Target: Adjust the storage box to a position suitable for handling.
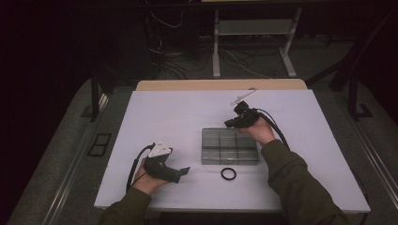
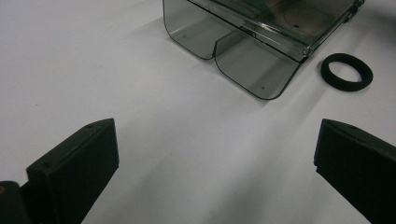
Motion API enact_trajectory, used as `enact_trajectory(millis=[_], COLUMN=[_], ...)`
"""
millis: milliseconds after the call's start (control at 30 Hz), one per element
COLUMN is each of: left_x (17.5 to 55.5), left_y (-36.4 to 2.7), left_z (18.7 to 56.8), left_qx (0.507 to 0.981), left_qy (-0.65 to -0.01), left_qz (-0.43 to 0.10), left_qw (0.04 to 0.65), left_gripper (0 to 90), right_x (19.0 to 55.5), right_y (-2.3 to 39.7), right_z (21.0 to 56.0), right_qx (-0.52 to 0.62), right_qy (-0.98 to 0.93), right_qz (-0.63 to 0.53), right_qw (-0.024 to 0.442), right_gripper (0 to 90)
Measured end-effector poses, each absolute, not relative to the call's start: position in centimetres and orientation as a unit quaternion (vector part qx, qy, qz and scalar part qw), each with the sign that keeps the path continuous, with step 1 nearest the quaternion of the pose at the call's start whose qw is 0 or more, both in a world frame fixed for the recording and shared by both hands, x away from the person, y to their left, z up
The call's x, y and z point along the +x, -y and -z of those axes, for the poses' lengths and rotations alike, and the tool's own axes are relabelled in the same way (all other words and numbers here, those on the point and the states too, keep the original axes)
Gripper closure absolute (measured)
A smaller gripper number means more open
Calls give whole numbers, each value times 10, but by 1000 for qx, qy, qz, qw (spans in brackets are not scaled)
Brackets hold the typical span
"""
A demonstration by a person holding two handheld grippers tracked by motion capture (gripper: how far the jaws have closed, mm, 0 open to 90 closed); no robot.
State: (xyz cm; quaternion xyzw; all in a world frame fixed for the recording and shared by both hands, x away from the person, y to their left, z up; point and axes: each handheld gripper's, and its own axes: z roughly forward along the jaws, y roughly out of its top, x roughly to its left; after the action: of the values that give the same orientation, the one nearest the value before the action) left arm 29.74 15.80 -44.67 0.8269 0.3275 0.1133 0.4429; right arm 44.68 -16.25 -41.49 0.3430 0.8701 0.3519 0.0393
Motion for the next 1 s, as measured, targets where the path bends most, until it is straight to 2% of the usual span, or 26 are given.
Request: enact_trajectory(millis=[367, 467, 500, 533, 600, 633, 767, 1000], left_x=[298, 298, 298, 298, 298, 298, 297, 297], left_y=[-158, -158, -158, -158, -158, -158, -157, -158], left_z=[447, 447, 447, 447, 447, 447, 447, 447], left_qx=[827, 827, 826, 825, 825, 826, 827, 825], left_qy=[-327, -327, -329, -329, -330, -329, -328, -329], left_qz=[-113, -112, -113, -112, -112, -112, -112, -112], left_qw=[444, 443, 443, 445, 445, 444, 443, 445], left_gripper=[0, 0, 0, 0, 0, 0, 0, 0], right_x=[443, 442, 441, 438, 434, 434, 425, 407], right_y=[166, 170, 173, 179, 185, 185, 197, 215], right_z=[408, 403, 401, 396, 393, 393, 389, 388], right_qx=[336, 338, 338, 339, 337, 337, 338, 342], right_qy=[-862, -855, -852, -843, -837, -837, -826, -813], right_qz=[-377, -391, -398, -414, -427, -427, -446, -463], right_qw=[42, 44, 46, 55, 60, 60, 66, 83], right_gripper=[881, 831, 790, 693, 631, 631, 503, 399])
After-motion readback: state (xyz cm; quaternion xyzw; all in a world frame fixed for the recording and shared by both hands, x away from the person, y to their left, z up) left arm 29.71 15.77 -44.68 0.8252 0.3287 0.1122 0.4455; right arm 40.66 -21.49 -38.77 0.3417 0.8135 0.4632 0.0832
